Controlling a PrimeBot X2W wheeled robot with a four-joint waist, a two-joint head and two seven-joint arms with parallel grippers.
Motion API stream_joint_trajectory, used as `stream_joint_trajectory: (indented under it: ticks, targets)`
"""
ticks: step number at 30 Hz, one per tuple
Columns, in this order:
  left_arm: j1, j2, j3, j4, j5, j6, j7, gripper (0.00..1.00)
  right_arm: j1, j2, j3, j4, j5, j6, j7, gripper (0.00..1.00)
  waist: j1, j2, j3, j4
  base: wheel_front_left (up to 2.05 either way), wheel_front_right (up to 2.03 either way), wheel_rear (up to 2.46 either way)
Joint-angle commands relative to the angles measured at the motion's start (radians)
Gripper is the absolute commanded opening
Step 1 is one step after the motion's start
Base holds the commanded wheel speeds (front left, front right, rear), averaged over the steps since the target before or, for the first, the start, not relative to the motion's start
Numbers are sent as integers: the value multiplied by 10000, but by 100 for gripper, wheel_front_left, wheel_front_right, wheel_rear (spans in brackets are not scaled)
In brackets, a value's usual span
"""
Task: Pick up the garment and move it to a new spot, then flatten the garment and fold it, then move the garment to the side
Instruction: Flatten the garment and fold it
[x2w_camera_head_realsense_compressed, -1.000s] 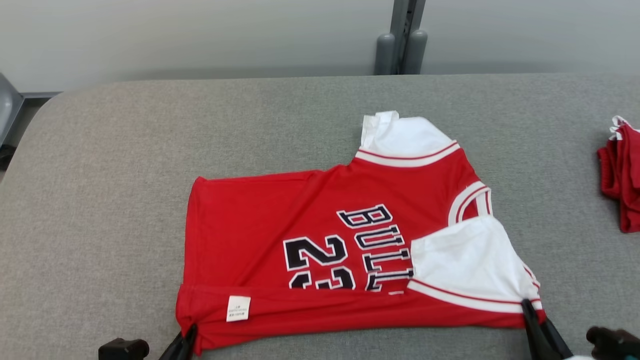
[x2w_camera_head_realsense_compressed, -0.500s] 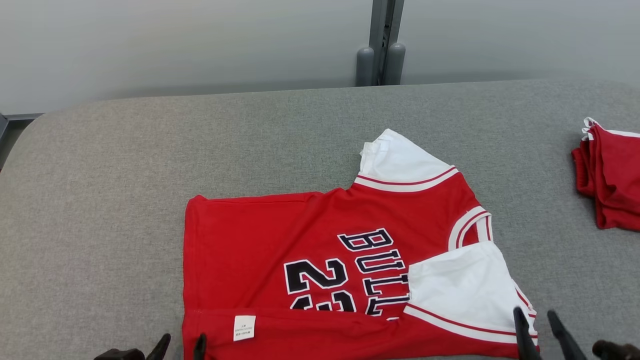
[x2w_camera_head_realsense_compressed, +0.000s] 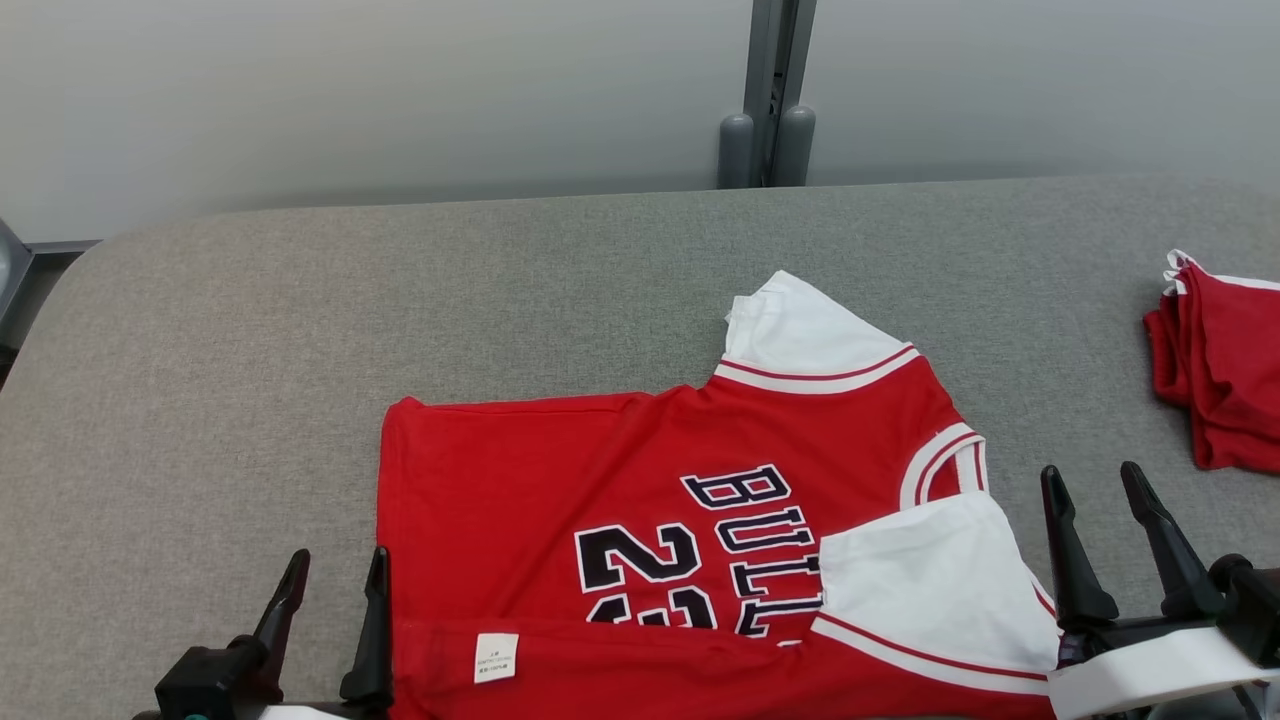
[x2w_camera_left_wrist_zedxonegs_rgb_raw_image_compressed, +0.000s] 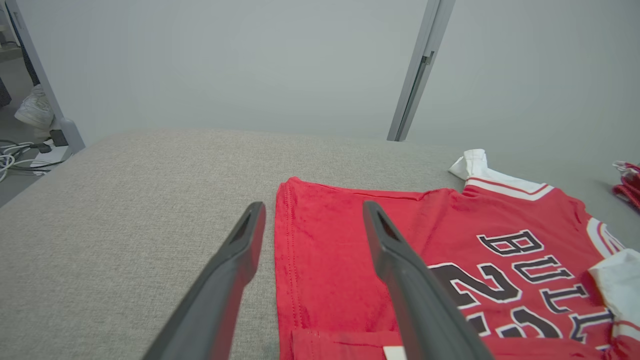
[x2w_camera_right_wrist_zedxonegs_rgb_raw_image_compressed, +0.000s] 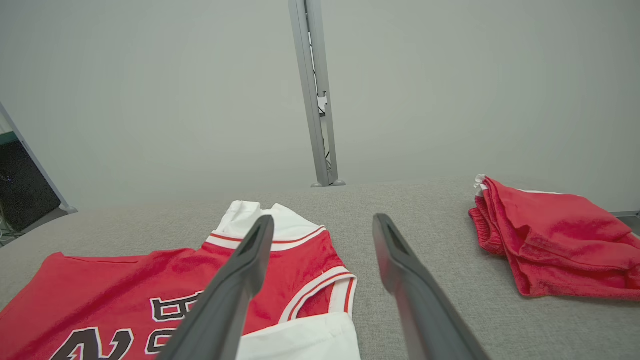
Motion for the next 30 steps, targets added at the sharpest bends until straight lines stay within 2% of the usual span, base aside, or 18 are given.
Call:
stream_joint_trajectory:
  ticks: [1, 11, 16, 20, 30]
  targets:
    - [-208, 32, -28, 74, 108, 16, -37, 100, -30, -59, -37, -64, -38, 1, 45, 100, 0, 0, 5, 44, 0, 0, 0]
    - [-939, 202, -244, 510, 273, -159, -5, 100, -73, 20, -61, -338, -5, 1, 101, 100, 0, 0, 263, 127, 0, 0, 0]
    - [-2223, 332, -550, 1024, 460, -549, 240, 100, -269, 62, -99, -634, -73, 1, 209, 100, 0, 0, 734, 213, 0, 0, 0]
    - [-3525, 375, -683, 1947, 308, -951, 791, 100, -524, 87, 33, -841, -115, 1, 258, 100, 0, 0, 1286, 165, 0, 0, 0]
    - [-6089, 358, -479, 5339, -623, -1828, 1899, 100, -1232, 142, 473, -825, 23, 1, 119, 100, 0, 0, 2441, -181, 0, 0, 0]
